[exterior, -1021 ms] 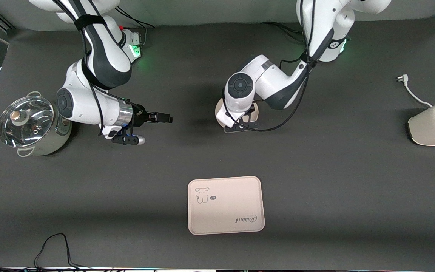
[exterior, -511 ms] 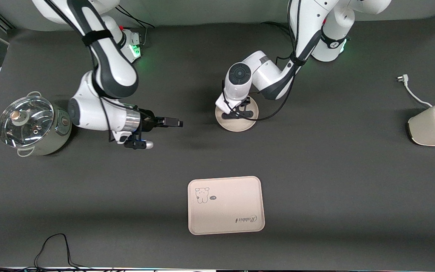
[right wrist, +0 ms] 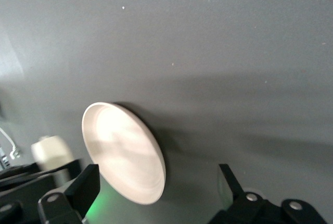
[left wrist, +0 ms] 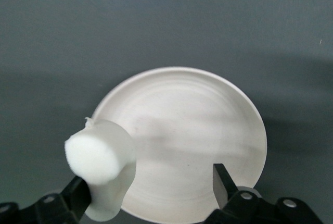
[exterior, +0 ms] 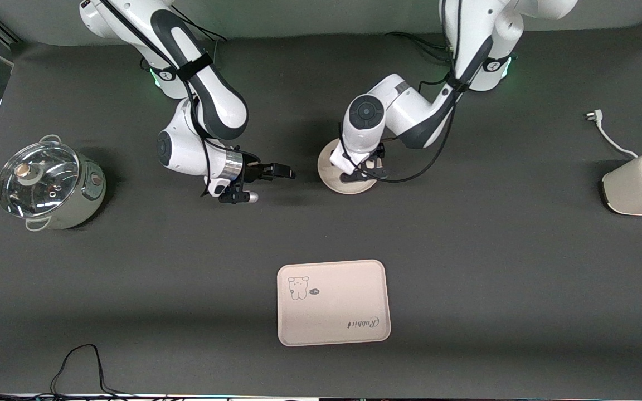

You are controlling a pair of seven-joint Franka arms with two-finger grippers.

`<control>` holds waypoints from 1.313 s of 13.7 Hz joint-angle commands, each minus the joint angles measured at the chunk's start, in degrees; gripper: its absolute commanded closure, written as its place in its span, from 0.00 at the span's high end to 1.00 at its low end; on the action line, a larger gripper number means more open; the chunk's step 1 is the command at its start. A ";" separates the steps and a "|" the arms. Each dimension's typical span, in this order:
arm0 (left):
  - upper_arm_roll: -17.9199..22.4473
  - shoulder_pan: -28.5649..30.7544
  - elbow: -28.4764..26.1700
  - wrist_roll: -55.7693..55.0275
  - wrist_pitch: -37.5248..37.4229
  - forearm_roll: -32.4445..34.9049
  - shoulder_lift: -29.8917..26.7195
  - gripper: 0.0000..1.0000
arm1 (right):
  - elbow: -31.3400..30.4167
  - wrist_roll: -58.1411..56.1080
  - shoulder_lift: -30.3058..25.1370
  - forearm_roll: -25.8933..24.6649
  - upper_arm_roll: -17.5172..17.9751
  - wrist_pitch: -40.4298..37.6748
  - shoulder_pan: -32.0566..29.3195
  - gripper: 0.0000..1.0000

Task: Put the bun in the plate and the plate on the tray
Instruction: 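Lower the bun onto the plate while the right gripper reaches the plate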

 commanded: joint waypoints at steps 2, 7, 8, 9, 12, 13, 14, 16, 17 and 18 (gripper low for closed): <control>-0.17 0.09 -0.28 -0.32 -2.74 0.15 -2.47 1.00 | 0.90 -2.25 5.88 8.66 -0.45 10.37 9.74 1.00; -0.34 -0.35 -0.02 -1.02 -2.66 0.06 -2.29 1.00 | 1.34 -2.61 8.96 9.91 -0.45 16.28 14.07 1.00; -0.34 -0.35 -0.02 -1.02 -2.66 0.06 -2.20 1.00 | 1.52 -2.61 9.05 9.91 -0.45 16.37 14.07 1.00; -0.34 -0.43 -0.02 -1.11 -2.66 0.06 -2.20 1.00 | 1.69 -2.61 9.23 10.00 -0.45 16.37 14.07 1.00; -0.43 -0.52 -0.02 -1.28 -2.66 -0.03 -2.20 1.00 | 2.05 -2.52 9.67 9.91 -0.36 17.34 14.60 1.00; -0.43 -0.61 -0.02 -1.28 -2.57 -0.03 -2.20 1.00 | 2.22 -2.61 10.02 10.00 -0.36 17.34 14.69 1.00; -0.43 -0.61 -0.02 -1.28 -2.57 -0.03 -2.20 1.00 | 2.57 -2.52 10.20 10.00 -0.36 17.60 14.69 1.00; -0.43 -0.52 -0.02 -1.28 -2.83 -0.03 -2.29 1.00 | 2.75 -2.17 10.20 10.00 -0.36 18.04 14.77 1.00; -0.43 -0.17 0.07 -1.02 -3.01 -0.03 -2.47 1.00 | 2.84 -1.91 10.20 10.00 -0.27 18.04 14.86 1.00; -0.17 0.18 1.11 -0.24 -4.31 -0.03 -2.64 1.00 | 2.84 -1.73 10.11 10.43 -0.27 18.13 15.82 1.00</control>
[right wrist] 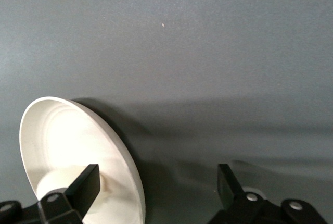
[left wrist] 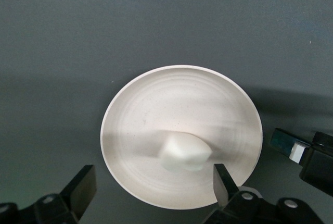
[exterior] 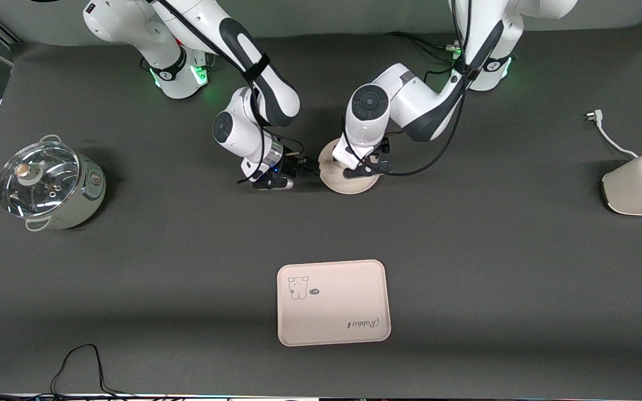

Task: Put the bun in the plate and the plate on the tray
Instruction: 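Lower the bun onto the plate while the right gripper reaches the plate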

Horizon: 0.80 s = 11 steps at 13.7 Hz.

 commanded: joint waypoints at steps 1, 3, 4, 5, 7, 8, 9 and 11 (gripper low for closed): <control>0.55 1.09 3.06 -0.04 -5.30 0.15 -0.98 1.00 | 1.49 -1.33 0.94 4.87 -0.28 1.80 3.32 1.00; 0.46 4.60 8.76 2.22 -14.16 0.15 -1.42 1.00 | 2.19 -2.03 1.64 7.70 -0.28 6.00 6.57 1.00; 0.46 7.22 12.01 5.98 -18.99 0.15 -1.77 1.00 | 2.28 -2.03 2.34 7.70 -0.28 7.59 7.37 0.97; 0.46 10.21 14.83 10.20 -22.87 0.15 -2.12 1.00 | 2.37 -2.03 2.44 7.70 -0.28 8.12 7.81 0.91; 0.46 16.45 19.49 17.42 -29.47 0.24 -3.00 1.00 | 2.37 -2.12 2.44 7.70 -0.28 8.31 8.69 0.83; 0.64 18.48 20.47 19.88 -31.85 0.93 -4.39 1.00 | 2.37 -2.12 2.44 7.70 -0.28 8.91 8.78 0.76; 0.55 20.94 20.48 21.74 -33.44 3.12 -6.23 1.00 | 2.37 -2.12 2.52 7.70 -0.28 10.05 8.96 0.65; 0.64 24.90 20.48 28.05 -37.31 5.16 -9.92 1.00 | 2.54 -2.03 2.96 7.70 -0.28 10.94 9.66 0.42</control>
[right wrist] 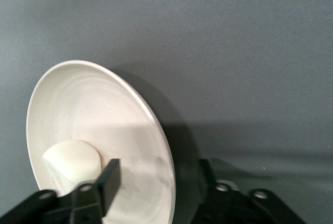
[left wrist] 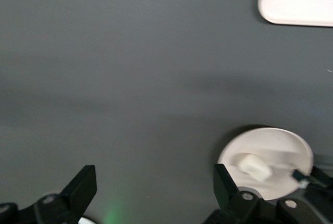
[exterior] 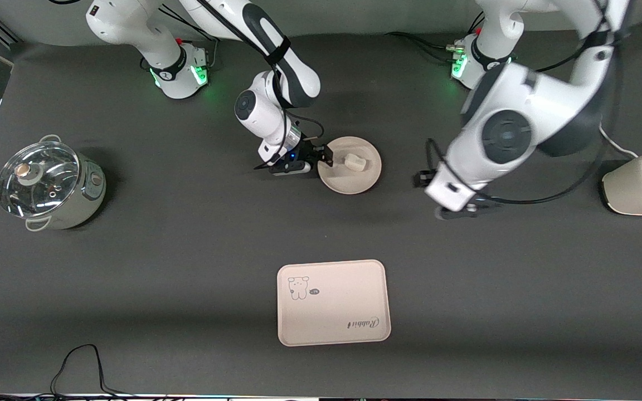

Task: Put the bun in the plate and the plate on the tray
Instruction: 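Lower the bun onto the plate while the right gripper reaches the plate, then grasp the plate rim with the right gripper while the left gripper withdraws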

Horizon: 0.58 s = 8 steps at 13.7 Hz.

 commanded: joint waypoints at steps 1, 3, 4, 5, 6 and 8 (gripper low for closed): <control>-0.55 4.99 -0.77 6.97 -3.77 1.86 -5.57 1.00 | 1.68 -1.68 1.43 1.84 -0.38 1.96 1.13 0.31; -0.55 9.38 -0.77 11.01 -3.77 1.77 -7.07 1.00 | 2.03 -1.68 1.69 1.84 -0.38 2.05 1.13 0.19; -0.64 12.36 -0.69 13.74 -3.86 1.33 -7.60 1.00 | 2.12 -1.68 1.87 1.84 -0.38 2.05 1.13 0.18; -0.64 14.92 -0.69 15.85 -3.86 1.07 -7.87 1.00 | 2.12 -1.77 1.96 1.84 -0.38 2.05 1.13 0.14; -0.64 17.03 -0.60 18.66 -3.77 1.07 -8.04 1.00 | 2.21 -1.77 1.96 1.84 -0.38 2.05 1.13 0.09; -0.55 20.99 0.27 23.06 -3.77 1.07 -8.04 1.00 | 2.38 -1.86 1.87 1.84 -0.38 2.05 1.13 0.01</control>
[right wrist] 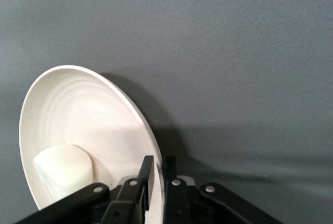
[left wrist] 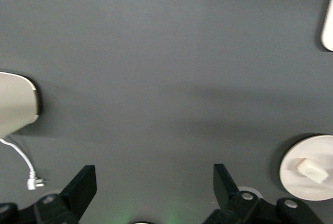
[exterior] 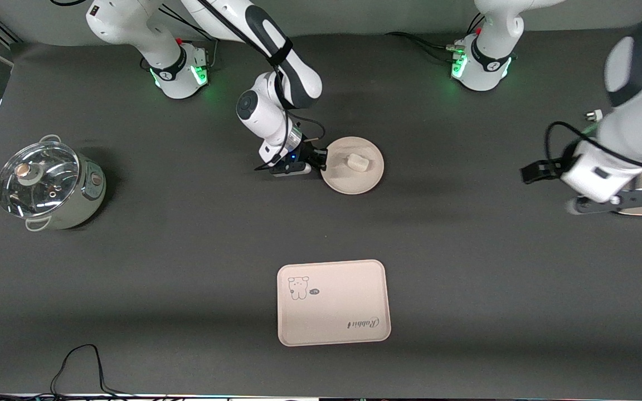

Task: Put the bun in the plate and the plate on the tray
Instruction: 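Grasp the plate rim with the right gripper while the left gripper withdraws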

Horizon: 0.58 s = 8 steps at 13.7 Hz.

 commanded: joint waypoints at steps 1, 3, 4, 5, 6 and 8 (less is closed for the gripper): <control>-0.72 4.68 0.60 4.87 -0.47 -0.08 -0.86 1.00 | 1.68 -1.76 0.83 1.84 -0.47 1.13 0.78 0.00; -0.80 7.14 0.87 6.71 -0.47 -0.08 -0.68 1.00 | 1.77 -1.58 0.48 1.84 -0.56 1.13 0.60 0.00; -0.80 7.67 0.96 8.37 -0.47 -0.08 -0.68 1.00 | 1.77 -1.58 0.39 1.84 -0.56 1.13 0.60 0.00; 0.50 6.55 1.13 8.91 -0.47 -0.08 -0.42 1.00 | 1.77 -1.58 0.39 1.76 -0.56 1.13 0.60 0.00; 4.95 2.79 1.48 9.18 -0.73 -0.08 -0.68 1.00 | 1.77 -1.58 0.39 1.75 -0.64 1.13 0.60 0.00; 18.20 -10.27 3.14 9.18 -2.66 -0.17 -0.59 1.00 | 1.77 -1.58 0.22 1.14 -0.82 1.13 0.60 0.00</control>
